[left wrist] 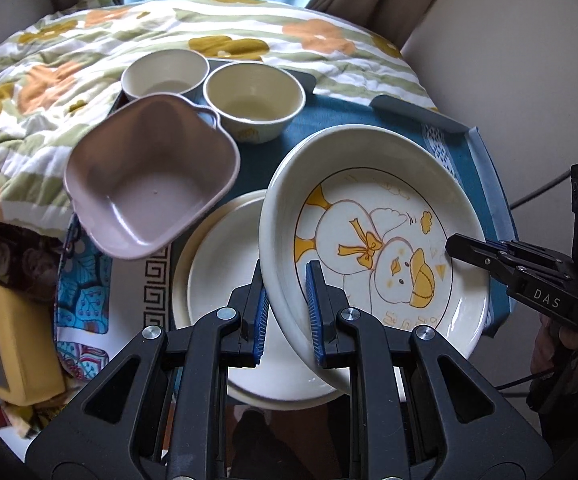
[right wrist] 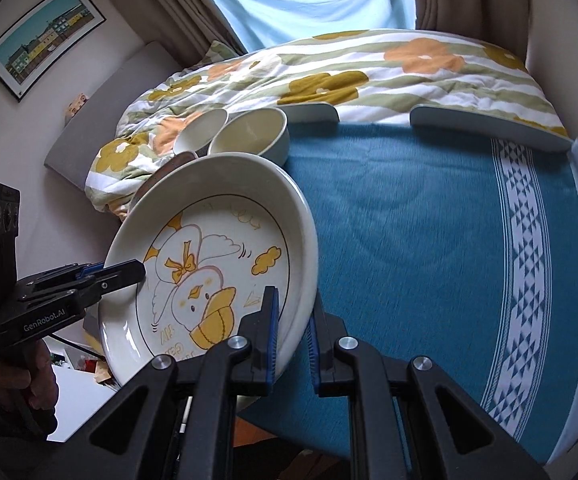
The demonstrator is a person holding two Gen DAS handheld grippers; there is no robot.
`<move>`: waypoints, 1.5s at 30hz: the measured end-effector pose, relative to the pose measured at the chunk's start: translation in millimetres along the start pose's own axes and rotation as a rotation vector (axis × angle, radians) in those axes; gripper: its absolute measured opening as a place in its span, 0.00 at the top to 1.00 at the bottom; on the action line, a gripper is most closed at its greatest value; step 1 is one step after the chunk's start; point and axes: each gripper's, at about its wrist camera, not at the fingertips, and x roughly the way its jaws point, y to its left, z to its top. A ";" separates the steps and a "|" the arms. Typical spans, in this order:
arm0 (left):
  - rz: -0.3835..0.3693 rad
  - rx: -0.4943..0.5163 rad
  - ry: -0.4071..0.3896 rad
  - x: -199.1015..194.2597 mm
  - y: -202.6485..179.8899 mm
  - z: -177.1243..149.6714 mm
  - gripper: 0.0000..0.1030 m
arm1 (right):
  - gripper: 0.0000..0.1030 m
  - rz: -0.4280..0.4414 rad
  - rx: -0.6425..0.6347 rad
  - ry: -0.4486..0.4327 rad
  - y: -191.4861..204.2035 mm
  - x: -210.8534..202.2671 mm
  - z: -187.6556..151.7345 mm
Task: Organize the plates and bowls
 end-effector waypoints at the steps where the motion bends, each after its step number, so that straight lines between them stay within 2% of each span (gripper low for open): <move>1: -0.006 0.007 0.014 3.1 2.2 -4.8 0.85 | 0.88 -0.010 0.012 0.000 2.0 2.2 -6.5; 5: -0.024 0.019 0.054 18.3 10.3 -19.6 0.85 | 0.88 -0.054 0.042 0.010 8.3 13.2 -24.0; 12: -0.022 0.011 0.089 41.5 22.6 -28.3 0.85 | 0.88 -0.090 0.029 0.028 10.8 34.7 -32.4; 17: 0.039 0.059 0.115 53.7 19.7 -32.1 0.85 | 0.88 -0.103 0.000 0.026 10.1 42.9 -30.2; 23: 0.095 0.072 0.121 60.3 19.6 -31.7 0.85 | 0.88 -0.105 -0.035 0.019 15.1 44.4 -27.6; 40: 0.292 0.264 0.072 64.4 -6.8 -29.5 0.82 | 0.88 -0.150 -0.098 0.046 24.7 49.4 -27.2; 45: 0.317 0.276 0.068 62.9 -7.0 -31.2 0.82 | 0.88 -0.167 -0.112 0.055 29.0 54.1 -26.2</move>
